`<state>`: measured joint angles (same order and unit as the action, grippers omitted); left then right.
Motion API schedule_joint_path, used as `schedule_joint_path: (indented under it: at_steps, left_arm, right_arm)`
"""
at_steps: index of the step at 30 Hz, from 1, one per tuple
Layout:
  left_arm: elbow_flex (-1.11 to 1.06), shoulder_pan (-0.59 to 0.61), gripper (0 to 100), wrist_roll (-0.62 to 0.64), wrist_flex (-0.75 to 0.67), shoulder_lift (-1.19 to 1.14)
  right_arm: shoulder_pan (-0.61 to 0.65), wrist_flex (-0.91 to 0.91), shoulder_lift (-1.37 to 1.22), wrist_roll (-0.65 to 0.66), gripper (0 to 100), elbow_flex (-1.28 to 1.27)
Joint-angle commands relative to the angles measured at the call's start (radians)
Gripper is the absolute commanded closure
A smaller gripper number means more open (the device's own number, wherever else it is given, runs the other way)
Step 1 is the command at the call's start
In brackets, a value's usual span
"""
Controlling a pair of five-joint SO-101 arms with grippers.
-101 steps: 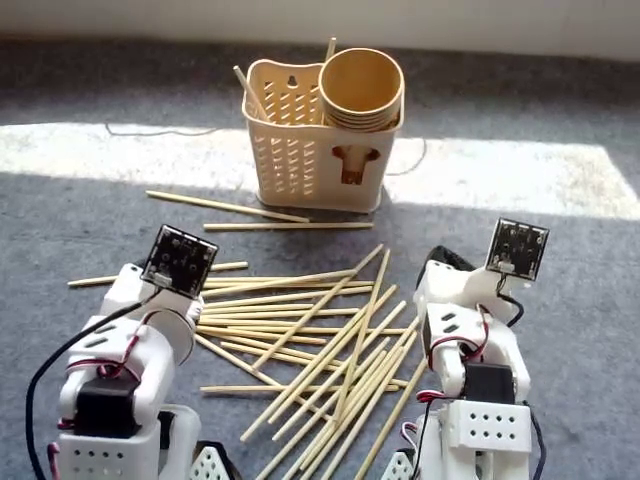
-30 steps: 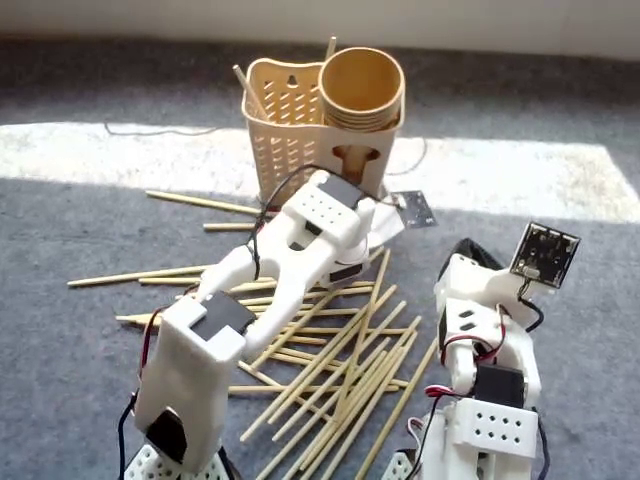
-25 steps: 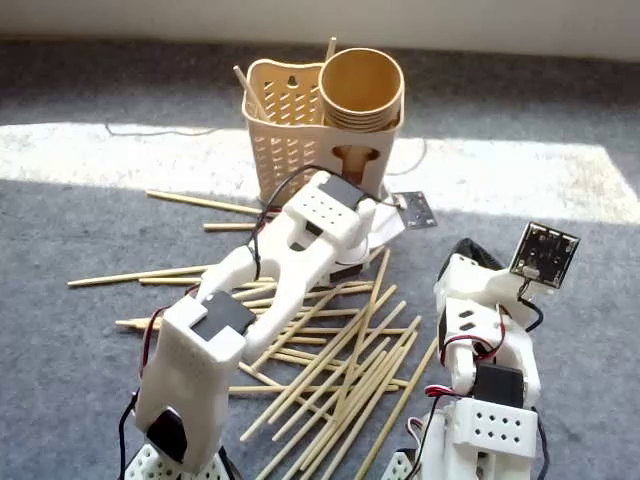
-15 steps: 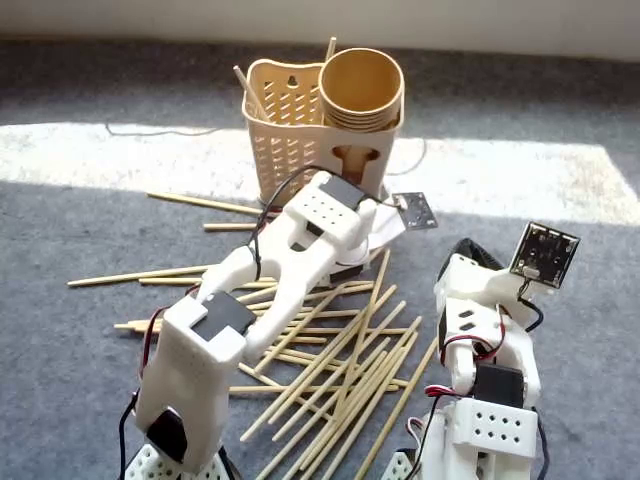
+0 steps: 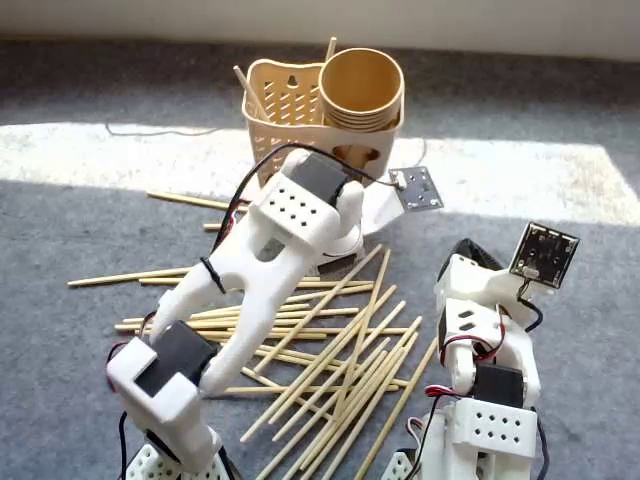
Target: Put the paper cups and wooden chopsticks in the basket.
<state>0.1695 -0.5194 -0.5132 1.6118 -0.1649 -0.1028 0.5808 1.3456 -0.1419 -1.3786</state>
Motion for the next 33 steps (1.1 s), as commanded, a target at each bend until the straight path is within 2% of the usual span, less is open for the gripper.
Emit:
schedule_joint_path:
  at_steps: [1,5,11,15,21,24,33]
  left_arm:
    - [0.047,-0.002,99,0.003,0.029,0.157]
    - [0.074,0.044,99,0.003,0.029,0.294]
    - [0.228,0.160,99,0.014,0.029,0.420]
    - [0.377,0.220,99,0.106,0.026,0.438]
    - [0.564,0.239,99,0.227,0.018,0.438]
    - [0.618,0.239,99,0.307,-0.051,0.437]
    - [0.624,0.239,99,0.531,-0.381,0.435]
  right_arm:
    - [-0.010,-0.025,0.010,-0.006,99.3,0.004]
    - [-0.008,-0.053,0.015,-0.006,99.3,-0.022]
    - [-0.008,-0.091,0.015,-0.006,99.3,-0.045]
    - [-0.008,-0.091,0.015,-0.006,99.3,-0.045]
    - [-0.007,-0.091,0.015,-0.006,99.3,-0.045]
    - [-0.005,-0.091,0.015,-0.006,99.3,-0.045]
    - [-0.005,-0.091,0.013,-0.006,99.3,-0.045]
